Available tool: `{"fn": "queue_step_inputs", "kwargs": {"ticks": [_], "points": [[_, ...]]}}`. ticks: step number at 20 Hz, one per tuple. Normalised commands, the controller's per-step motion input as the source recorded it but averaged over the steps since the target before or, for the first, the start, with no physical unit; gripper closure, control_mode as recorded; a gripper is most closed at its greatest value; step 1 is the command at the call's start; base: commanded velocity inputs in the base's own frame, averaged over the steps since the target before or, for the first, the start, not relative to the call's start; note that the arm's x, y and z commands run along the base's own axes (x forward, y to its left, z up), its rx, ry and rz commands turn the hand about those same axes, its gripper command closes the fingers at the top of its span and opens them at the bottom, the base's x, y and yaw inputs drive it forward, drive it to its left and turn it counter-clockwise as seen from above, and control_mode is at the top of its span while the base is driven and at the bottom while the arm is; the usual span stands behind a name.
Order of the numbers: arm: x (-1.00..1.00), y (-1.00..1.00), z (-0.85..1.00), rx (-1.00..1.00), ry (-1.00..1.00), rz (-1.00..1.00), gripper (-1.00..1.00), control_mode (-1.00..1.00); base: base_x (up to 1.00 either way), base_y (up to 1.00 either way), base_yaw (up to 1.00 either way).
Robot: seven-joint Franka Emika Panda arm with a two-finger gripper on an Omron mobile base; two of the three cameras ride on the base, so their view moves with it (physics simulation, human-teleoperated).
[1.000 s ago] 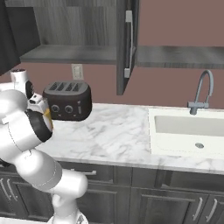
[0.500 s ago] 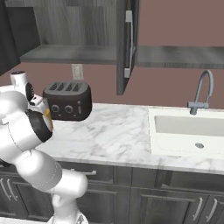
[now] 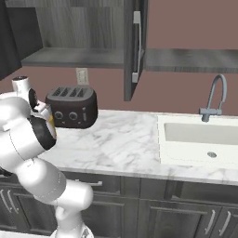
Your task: There is a tray on the dining counter. Grab the cup, mug, and pitcher and place them on the tray. The pitcher may be placed next to the tray if it cannot fit the tray.
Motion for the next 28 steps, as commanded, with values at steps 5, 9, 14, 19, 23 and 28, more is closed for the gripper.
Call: {"fn": "queue_step_inputs", "kwargs": {"ticks": [5,9,14,19,23,28], "points": [[0.20,0.00,-0.03,0.00,-0.01,-0.01,-1.00,-1.00,0.00,0.00,0.00],[0.14,0.00,-0.07,0.00,0.00,0.00,-1.00,-1.00,0.00,0.00,0.00],[0.03,0.04,-0.11,0.00,0.00,0.00,-1.00,-1.00,0.00,0.00,0.00],[0.03,0.11,-0.10,0.00,-0.01,0.00,-1.00,-1.00,0.00,0.00,0.00],[0.09,0.08,-0.02,0.00,-0.03,0.00,-1.00,-1.00,0.00,0.00,0.00],[0.06,0.01,-0.03,0.00,-0.04,0.00,-1.00,-1.00,0.00,0.00,0.00]]}}
